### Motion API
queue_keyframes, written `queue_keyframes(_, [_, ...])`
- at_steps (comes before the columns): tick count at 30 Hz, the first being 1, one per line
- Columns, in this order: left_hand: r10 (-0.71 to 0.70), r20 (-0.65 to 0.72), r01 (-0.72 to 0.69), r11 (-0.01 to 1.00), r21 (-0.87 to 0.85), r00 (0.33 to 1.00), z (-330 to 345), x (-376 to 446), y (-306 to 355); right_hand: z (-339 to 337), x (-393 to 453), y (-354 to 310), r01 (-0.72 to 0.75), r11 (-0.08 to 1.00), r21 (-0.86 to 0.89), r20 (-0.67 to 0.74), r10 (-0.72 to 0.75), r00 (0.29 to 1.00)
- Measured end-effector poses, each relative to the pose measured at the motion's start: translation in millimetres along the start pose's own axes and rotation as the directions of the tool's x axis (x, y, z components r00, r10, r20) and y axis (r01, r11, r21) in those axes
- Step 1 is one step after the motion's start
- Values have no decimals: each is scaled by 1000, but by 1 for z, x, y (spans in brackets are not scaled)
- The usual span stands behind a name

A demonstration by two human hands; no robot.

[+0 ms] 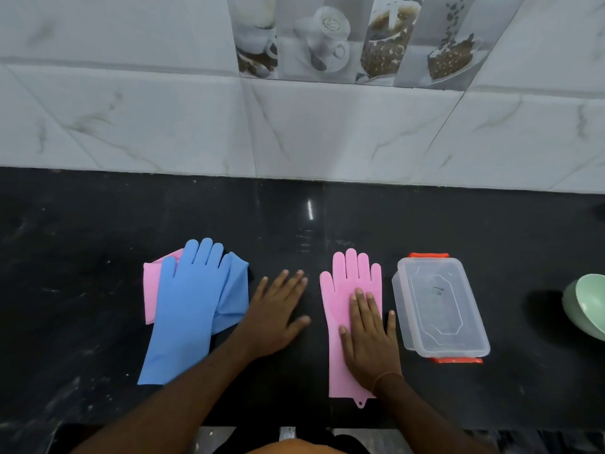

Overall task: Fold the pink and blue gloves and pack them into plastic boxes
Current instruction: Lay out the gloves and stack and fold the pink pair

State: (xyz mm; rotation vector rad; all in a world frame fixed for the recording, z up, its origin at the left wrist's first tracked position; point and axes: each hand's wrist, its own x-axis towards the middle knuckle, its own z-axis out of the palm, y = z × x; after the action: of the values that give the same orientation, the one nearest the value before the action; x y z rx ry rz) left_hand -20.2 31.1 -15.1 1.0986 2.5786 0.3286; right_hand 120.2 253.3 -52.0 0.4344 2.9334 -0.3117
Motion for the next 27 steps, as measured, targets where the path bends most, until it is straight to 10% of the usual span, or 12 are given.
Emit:
queue_keyframes(9, [-439,-459,375,899,-227,773,-33,-89,-133,-27,23,-130,178,945,276,4,-186,983])
queue_keyframes(15, [-903,-26,730,364,-579,429,-52,-104,-176,-31,56,-219,-124,791,599,342,-113,933])
queue_keyframes(21, [-892,102,579,195,-792,441,-57,-99,-211,-30,79,-251,-282,722,632,422,-16,907])
queue_keyframes(27, [-880,-37,557,332,-761,473,-81,-99,-236,-26,88,-279,-272,716,643,400,-12,916])
